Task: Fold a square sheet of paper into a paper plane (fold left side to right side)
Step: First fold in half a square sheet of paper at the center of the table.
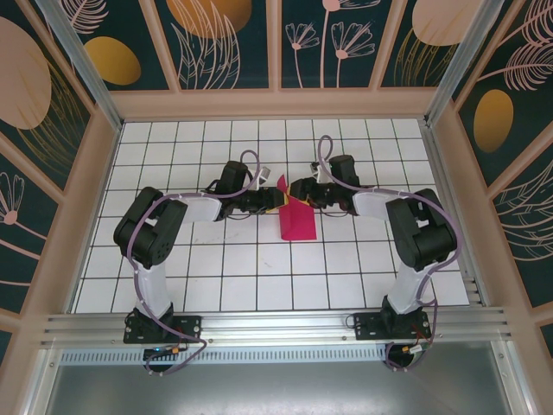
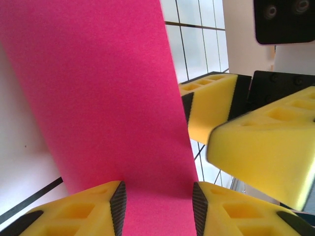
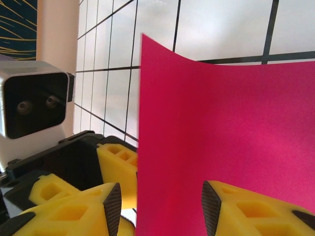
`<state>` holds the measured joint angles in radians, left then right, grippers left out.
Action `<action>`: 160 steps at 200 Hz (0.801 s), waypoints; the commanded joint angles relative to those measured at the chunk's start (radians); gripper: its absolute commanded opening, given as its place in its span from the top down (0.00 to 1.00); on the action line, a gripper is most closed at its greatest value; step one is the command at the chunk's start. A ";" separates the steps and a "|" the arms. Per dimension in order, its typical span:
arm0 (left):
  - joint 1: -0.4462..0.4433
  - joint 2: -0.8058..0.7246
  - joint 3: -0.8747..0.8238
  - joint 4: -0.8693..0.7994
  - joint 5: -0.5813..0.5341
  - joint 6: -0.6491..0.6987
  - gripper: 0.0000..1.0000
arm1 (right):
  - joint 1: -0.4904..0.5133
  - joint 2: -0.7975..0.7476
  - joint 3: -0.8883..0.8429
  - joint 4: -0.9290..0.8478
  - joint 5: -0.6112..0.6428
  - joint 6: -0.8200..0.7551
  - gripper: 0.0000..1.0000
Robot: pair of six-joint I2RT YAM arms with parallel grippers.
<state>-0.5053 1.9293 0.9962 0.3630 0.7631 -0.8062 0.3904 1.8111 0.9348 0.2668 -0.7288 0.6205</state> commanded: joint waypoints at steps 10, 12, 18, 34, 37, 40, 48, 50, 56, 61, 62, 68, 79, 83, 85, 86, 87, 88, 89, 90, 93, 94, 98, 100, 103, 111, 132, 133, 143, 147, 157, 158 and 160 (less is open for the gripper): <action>-0.002 0.016 0.020 0.021 0.017 0.001 0.61 | 0.018 0.036 0.056 0.031 -0.025 0.011 0.50; -0.002 0.016 0.020 0.021 0.018 0.001 0.61 | 0.020 0.038 0.059 0.029 -0.025 0.011 0.50; -0.002 0.018 0.019 0.020 0.018 0.001 0.62 | 0.021 0.043 0.063 0.021 -0.022 0.009 0.51; -0.002 0.015 0.019 0.019 0.017 0.001 0.63 | 0.022 0.053 0.074 -0.004 -0.007 0.002 0.54; -0.002 0.015 0.019 0.020 0.016 0.001 0.63 | 0.022 0.054 0.076 -0.009 -0.005 0.000 0.55; -0.002 0.016 0.020 0.020 0.016 0.001 0.63 | 0.023 0.054 0.077 -0.015 -0.003 -0.003 0.56; -0.002 0.013 0.019 0.018 0.015 0.002 0.63 | 0.022 0.057 0.080 -0.030 0.005 -0.009 0.61; -0.002 0.013 0.020 0.018 0.015 0.002 0.63 | 0.022 0.057 0.081 -0.032 0.006 -0.010 0.62; -0.002 0.013 0.019 0.016 0.013 0.003 0.63 | 0.022 0.058 0.083 -0.045 0.012 -0.018 0.67; -0.002 0.011 0.019 0.015 0.011 0.003 0.63 | 0.023 0.059 0.087 -0.056 0.018 -0.024 0.72; -0.002 0.010 0.019 0.016 0.011 0.004 0.63 | 0.022 0.059 0.087 -0.058 0.020 -0.026 0.73; -0.002 0.008 0.019 0.011 0.005 0.006 0.63 | 0.021 0.057 0.090 -0.071 0.027 -0.033 0.78; -0.002 0.002 0.023 0.000 -0.005 0.013 0.62 | 0.021 0.055 0.096 -0.090 0.038 -0.045 0.87; -0.002 -0.002 0.022 -0.006 -0.010 0.017 0.62 | 0.018 0.054 0.096 -0.097 0.042 -0.049 0.89; -0.002 -0.003 0.024 -0.010 -0.013 0.020 0.61 | 0.019 0.053 0.098 -0.102 0.044 -0.051 0.91; -0.002 -0.004 0.024 -0.012 -0.016 0.020 0.61 | 0.019 0.053 0.099 -0.104 0.045 -0.053 0.92; -0.002 -0.005 0.024 -0.013 -0.017 0.021 0.61 | 0.019 0.053 0.098 -0.106 0.046 -0.054 0.92; -0.002 -0.005 0.024 -0.015 -0.020 0.023 0.61 | 0.019 0.052 0.098 -0.108 0.048 -0.055 0.93; -0.002 -0.007 0.024 -0.018 -0.022 0.024 0.61 | 0.019 0.052 0.099 -0.111 0.049 -0.057 0.93; -0.002 -0.009 0.024 -0.020 -0.023 0.026 0.60 | 0.018 0.051 0.100 -0.112 0.051 -0.059 0.94; -0.002 -0.012 0.024 -0.027 -0.029 0.030 0.60 | 0.018 0.050 0.099 -0.119 0.055 -0.063 0.95; -0.002 -0.014 0.024 -0.030 -0.032 0.031 0.60 | 0.018 0.049 0.100 -0.121 0.057 -0.064 0.96; -0.002 -0.019 0.024 -0.039 -0.041 0.038 0.59 | 0.016 0.044 0.099 -0.130 0.066 -0.069 0.98; -0.002 -0.022 0.025 -0.044 -0.046 0.040 0.58 | 0.015 0.044 0.098 -0.134 0.069 -0.072 0.98; -0.002 -0.028 0.024 -0.052 -0.053 0.044 0.57 | 0.014 0.040 0.098 -0.140 0.076 -0.075 0.98; -0.002 -0.041 0.024 -0.076 -0.080 0.055 0.54 | 0.008 0.033 0.093 -0.155 0.089 -0.083 0.98; -0.002 -0.068 0.027 -0.156 -0.175 0.083 0.49 | -0.006 0.022 0.085 -0.197 0.127 -0.106 0.98; -0.002 -0.070 0.029 -0.159 -0.178 0.083 0.49 | -0.006 0.022 0.085 -0.198 0.129 -0.109 0.98; -0.002 -0.069 0.032 -0.183 -0.206 0.088 0.47 | -0.012 0.021 0.082 -0.217 0.143 -0.118 0.97; -0.002 -0.067 0.034 -0.187 -0.210 0.087 0.47 | -0.014 0.022 0.082 -0.222 0.148 -0.120 0.97; -0.002 -0.055 0.039 -0.188 -0.210 0.081 0.46 | -0.020 0.023 0.078 -0.234 0.155 -0.125 0.97; -0.002 -0.053 0.039 -0.189 -0.209 0.080 0.45 | -0.020 0.023 0.078 -0.234 0.156 -0.126 0.97; -0.002 -0.051 0.040 -0.188 -0.209 0.079 0.45 | -0.021 0.022 0.078 -0.236 0.157 -0.126 0.97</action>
<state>-0.5045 1.8935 1.0023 0.2405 0.6174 -0.7551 0.3836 1.8561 1.0100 0.0967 -0.6193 0.5369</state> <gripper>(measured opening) 0.535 0.064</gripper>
